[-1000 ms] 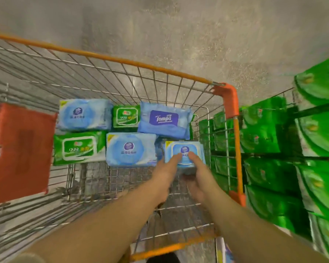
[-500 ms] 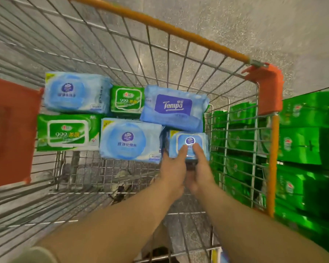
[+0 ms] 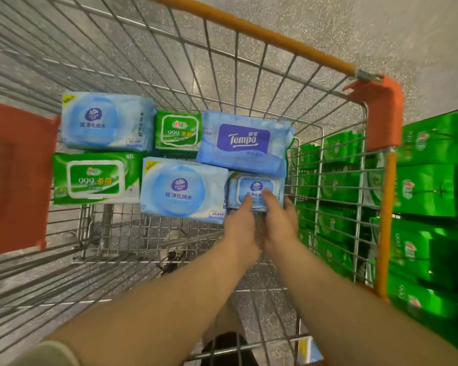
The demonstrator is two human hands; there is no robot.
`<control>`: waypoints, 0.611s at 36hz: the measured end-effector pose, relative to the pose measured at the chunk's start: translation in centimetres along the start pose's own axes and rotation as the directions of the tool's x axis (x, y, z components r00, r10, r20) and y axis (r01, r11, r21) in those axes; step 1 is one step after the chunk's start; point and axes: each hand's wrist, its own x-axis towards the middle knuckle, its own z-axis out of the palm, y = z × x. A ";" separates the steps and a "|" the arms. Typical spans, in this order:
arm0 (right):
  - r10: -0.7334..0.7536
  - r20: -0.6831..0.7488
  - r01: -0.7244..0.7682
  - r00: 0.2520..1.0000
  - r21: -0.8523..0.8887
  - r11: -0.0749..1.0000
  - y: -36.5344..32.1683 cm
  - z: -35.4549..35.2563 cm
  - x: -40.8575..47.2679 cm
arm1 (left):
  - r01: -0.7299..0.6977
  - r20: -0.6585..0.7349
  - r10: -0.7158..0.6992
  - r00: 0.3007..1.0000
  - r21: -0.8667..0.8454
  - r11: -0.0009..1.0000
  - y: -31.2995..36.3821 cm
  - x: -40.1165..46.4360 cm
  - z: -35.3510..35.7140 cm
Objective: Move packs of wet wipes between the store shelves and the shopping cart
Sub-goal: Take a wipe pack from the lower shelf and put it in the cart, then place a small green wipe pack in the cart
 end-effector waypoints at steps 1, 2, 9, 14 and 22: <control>0.001 0.001 -0.001 1.000 -0.004 1.000 0.0 -0.1 0.1 | 0.012 0.022 -0.012 1.000 0.005 1.000 0.0 -0.1 0.1; 0.010 0.003 -0.010 1.000 -0.034 0.999 -0.2 -0.1 -0.2 | 0.022 0.045 -0.023 0.999 0.024 0.999 -0.1 -0.1 0.0; 0.003 -0.078 -0.024 0.997 -0.269 0.963 -2.7 -1.2 -2.3 | 0.029 0.076 -0.046 0.996 0.212 0.977 0.6 -3.4 0.3; -0.089 -0.019 0.065 0.996 -0.545 0.836 -4.4 -2.9 -5.4 | 0.031 0.039 -0.054 0.998 0.440 0.898 2.1 -7.5 0.1; -0.198 0.317 0.373 0.928 -0.808 0.456 -8.7 -5.6 -13.0 | -0.217 0.093 0.239 0.966 0.793 0.569 4.3 -14.4 -1.3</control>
